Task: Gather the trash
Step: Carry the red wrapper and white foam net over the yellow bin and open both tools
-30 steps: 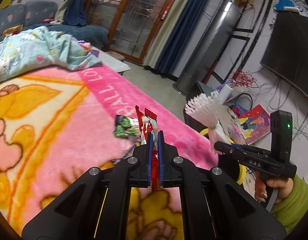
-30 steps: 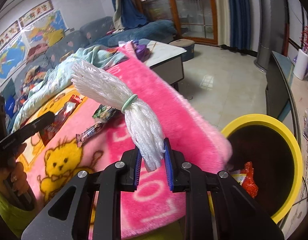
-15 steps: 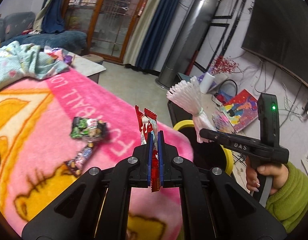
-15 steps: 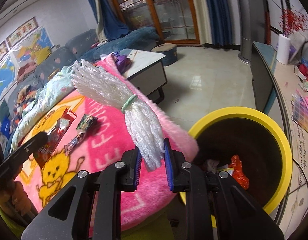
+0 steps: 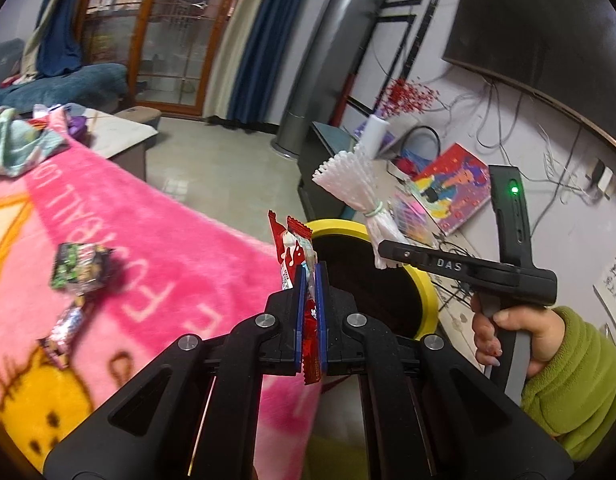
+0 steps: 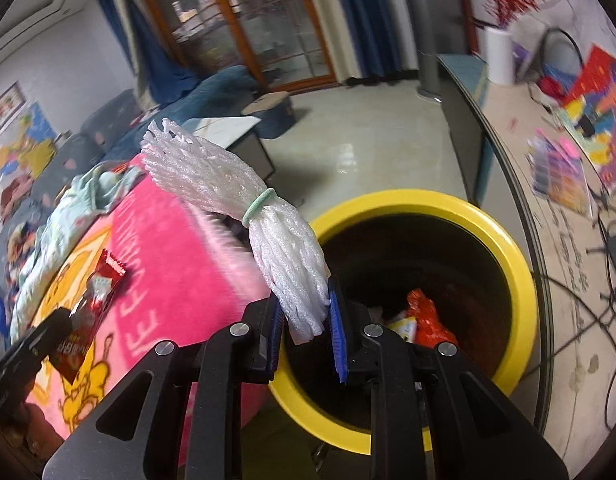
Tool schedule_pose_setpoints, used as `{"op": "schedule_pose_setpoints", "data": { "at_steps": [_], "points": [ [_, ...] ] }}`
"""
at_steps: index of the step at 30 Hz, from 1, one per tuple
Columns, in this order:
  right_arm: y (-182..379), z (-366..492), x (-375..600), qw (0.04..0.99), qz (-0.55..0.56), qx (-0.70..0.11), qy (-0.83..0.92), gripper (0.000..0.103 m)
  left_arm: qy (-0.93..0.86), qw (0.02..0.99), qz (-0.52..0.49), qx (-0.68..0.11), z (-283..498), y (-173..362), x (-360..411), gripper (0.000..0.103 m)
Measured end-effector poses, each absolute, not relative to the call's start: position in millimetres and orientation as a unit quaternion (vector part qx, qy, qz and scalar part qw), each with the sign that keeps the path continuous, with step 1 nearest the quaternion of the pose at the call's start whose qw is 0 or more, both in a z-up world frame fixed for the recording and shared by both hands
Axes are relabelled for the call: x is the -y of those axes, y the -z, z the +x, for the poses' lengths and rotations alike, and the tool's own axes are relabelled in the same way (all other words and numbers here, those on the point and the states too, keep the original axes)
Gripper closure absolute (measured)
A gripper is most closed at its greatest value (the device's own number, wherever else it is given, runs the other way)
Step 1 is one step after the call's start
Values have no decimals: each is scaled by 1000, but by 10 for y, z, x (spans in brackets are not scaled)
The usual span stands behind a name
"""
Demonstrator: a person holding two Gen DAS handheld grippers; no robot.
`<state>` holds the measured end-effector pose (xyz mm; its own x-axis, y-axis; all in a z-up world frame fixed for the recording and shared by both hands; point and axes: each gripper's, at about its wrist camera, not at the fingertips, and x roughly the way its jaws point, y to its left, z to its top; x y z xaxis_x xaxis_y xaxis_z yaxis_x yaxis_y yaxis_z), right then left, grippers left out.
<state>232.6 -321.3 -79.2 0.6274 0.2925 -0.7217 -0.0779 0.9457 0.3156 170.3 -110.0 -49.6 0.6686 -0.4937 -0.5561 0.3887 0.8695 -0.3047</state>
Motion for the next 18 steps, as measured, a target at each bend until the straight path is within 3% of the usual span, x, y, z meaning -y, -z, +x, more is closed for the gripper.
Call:
{"op": "schedule_pose_setpoints", "data": {
  "at_steps": [14, 18],
  "points": [
    [1173, 2355, 3858, 872, 193, -449, -25, 80, 292, 890, -52, -348, 1933, 678, 1708, 101],
    [1238, 2360, 3976, 867, 205, -454, -12, 74, 302, 882, -53, -357, 2046, 750, 1844, 101]
  ]
}}
